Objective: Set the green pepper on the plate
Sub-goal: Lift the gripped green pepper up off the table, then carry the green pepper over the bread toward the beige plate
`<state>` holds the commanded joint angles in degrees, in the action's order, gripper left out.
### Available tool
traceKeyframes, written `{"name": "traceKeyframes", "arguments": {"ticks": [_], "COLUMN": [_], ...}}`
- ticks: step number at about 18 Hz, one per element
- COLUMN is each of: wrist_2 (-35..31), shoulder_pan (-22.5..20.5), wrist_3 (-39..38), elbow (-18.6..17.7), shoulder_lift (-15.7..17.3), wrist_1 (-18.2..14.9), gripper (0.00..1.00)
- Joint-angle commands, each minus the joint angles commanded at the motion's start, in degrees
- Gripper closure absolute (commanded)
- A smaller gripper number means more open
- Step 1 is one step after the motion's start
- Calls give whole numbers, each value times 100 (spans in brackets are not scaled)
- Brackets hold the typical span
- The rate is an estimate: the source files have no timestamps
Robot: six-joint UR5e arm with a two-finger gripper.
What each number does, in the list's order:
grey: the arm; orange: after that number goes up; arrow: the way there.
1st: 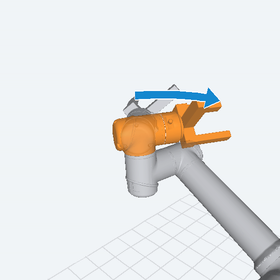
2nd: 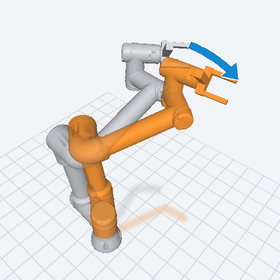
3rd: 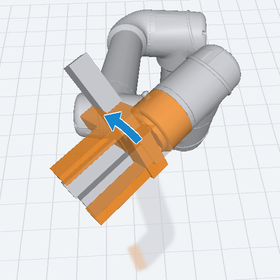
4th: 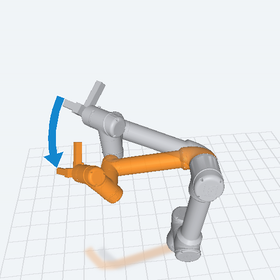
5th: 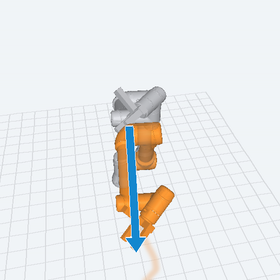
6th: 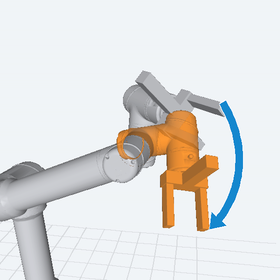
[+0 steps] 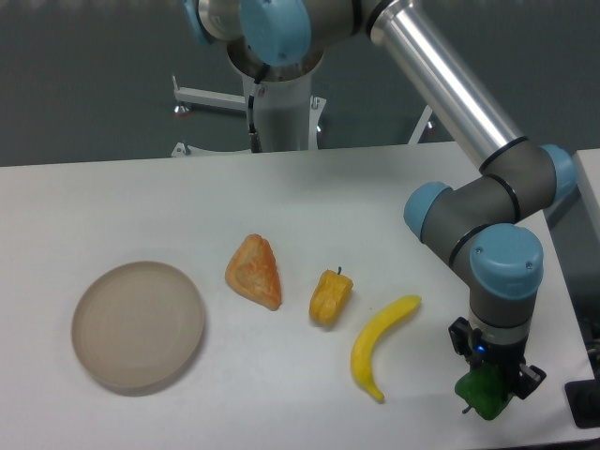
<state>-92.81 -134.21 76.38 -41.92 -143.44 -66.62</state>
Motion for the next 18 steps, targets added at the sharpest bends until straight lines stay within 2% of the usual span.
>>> {"name": "traceKeyframes", "arguments": {"ticks": [4, 7, 13, 16, 18], "wrist_2": [-9, 0, 70, 70, 70], "shoulder_pan": [79, 290, 440, 658, 826], "wrist_3": [-9, -44, -500, -912, -1290], "elbow": [-53, -219, -1203, -1537, -1704], "shoulder_lift": [52, 236, 1062, 1466, 1756], "wrist_1": [0, -53, -105, -351, -701], "gripper": [60, 60, 60, 60, 60]}}
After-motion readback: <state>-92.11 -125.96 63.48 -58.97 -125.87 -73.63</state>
